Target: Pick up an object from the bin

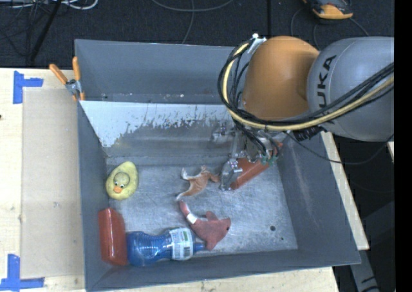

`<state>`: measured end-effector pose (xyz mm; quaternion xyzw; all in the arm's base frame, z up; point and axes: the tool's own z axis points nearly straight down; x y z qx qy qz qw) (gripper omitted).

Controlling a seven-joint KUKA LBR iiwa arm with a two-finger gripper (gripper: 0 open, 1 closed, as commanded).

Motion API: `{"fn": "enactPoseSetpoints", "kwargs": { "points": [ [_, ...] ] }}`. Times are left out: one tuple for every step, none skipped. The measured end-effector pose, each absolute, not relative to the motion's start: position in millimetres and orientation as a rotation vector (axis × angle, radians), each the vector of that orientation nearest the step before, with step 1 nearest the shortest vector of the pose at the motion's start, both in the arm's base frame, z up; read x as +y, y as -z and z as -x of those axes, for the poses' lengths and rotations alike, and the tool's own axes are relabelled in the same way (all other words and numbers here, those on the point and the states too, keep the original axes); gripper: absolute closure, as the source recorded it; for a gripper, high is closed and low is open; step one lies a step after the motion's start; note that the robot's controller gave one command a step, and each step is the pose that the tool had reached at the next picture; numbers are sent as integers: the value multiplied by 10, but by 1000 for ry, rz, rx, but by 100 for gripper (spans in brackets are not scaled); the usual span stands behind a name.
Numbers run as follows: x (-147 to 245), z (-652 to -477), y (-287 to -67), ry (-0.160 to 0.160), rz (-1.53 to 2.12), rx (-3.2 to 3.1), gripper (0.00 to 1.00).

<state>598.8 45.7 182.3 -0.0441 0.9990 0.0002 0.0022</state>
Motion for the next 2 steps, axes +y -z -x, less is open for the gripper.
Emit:
{"fn": "enactPoseSetpoints", "kwargs": {
  "points": [
    [378, -6168, -1586, 0, 177, 3137, 0],
    [418, -6176, -1455, 0, 323, 3124, 0]
  ]
}}
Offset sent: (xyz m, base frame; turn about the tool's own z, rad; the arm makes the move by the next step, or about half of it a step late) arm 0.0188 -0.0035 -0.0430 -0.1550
